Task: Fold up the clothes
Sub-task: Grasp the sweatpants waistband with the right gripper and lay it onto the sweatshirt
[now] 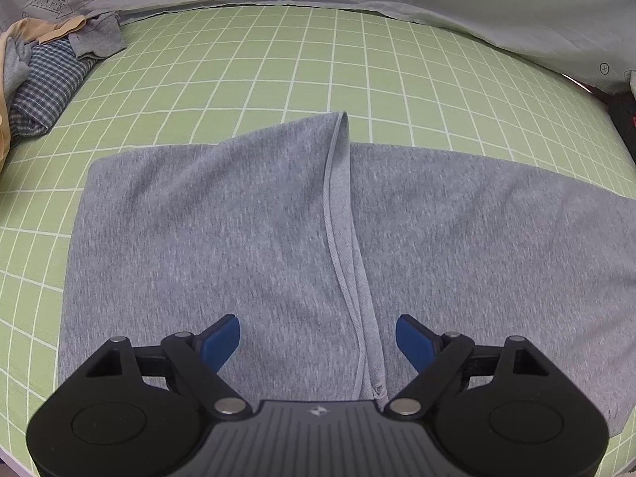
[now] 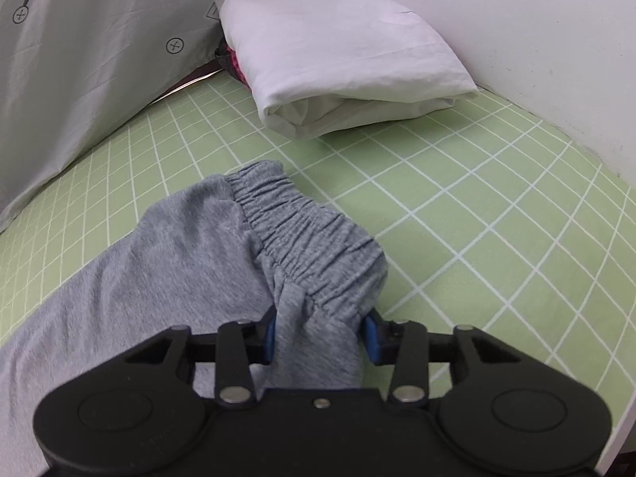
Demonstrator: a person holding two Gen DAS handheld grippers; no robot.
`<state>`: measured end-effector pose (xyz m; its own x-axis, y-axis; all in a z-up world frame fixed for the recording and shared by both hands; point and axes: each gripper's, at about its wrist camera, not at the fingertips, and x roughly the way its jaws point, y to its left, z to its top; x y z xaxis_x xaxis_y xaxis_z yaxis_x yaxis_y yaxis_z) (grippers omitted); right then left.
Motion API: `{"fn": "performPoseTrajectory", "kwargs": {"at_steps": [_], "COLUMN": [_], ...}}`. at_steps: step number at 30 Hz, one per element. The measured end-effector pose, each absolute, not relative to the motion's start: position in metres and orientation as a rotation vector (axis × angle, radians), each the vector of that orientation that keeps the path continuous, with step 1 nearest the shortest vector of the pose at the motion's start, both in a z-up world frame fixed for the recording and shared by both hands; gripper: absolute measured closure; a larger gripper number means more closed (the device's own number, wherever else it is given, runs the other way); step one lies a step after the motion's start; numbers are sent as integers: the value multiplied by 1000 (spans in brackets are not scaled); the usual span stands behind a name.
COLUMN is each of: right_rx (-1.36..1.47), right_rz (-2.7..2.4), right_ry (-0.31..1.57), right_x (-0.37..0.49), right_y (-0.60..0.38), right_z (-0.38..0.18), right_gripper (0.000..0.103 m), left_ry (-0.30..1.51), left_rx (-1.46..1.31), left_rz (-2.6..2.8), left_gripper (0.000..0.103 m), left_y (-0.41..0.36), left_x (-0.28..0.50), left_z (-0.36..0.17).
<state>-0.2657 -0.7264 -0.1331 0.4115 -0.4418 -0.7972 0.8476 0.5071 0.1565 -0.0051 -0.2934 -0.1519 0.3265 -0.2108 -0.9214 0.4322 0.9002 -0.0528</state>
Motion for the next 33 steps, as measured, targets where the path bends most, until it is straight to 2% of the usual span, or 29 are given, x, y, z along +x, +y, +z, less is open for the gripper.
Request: {"fn": "performPoseTrajectory", "kwargs": {"at_steps": [3,9,17,23,29,30,32,33], "right_rx": [589,506,392,360,366,362,394,416], "right_rz": [-868,-820,-689,-500,-443,-455,-473,-481], "right_ry": [748,628,515,560,877,860,837,821], "right_x": [-264,-254,-212,-169,-149,-152,-156,-157], "right_y": [-722,-691,-604,-505,-425,-421,-419,-419], "right_z": [-123,-82,-35,-46,-134,-132,-125,-120], "right_gripper": [74,74,74,74,65,59,56,50], "left_ry": [1134,1079,1010,998,1017,1017,1014,1012], "left_rx": [192,118,34,-11,-12,-13,-20,-22], "left_rz": [-455,-477,-457,-448,-440,-441,-446,-450], "left_gripper": [17,17,17,16,16,16,16,16], "left_y": [-289,-259,-203,-154,-112,-107,-98,-95], "left_x": [-5,-4,8,9,15,17,22,25], "left_z": [-147,-136,-119,-112,-119,-120,-120,-119]}}
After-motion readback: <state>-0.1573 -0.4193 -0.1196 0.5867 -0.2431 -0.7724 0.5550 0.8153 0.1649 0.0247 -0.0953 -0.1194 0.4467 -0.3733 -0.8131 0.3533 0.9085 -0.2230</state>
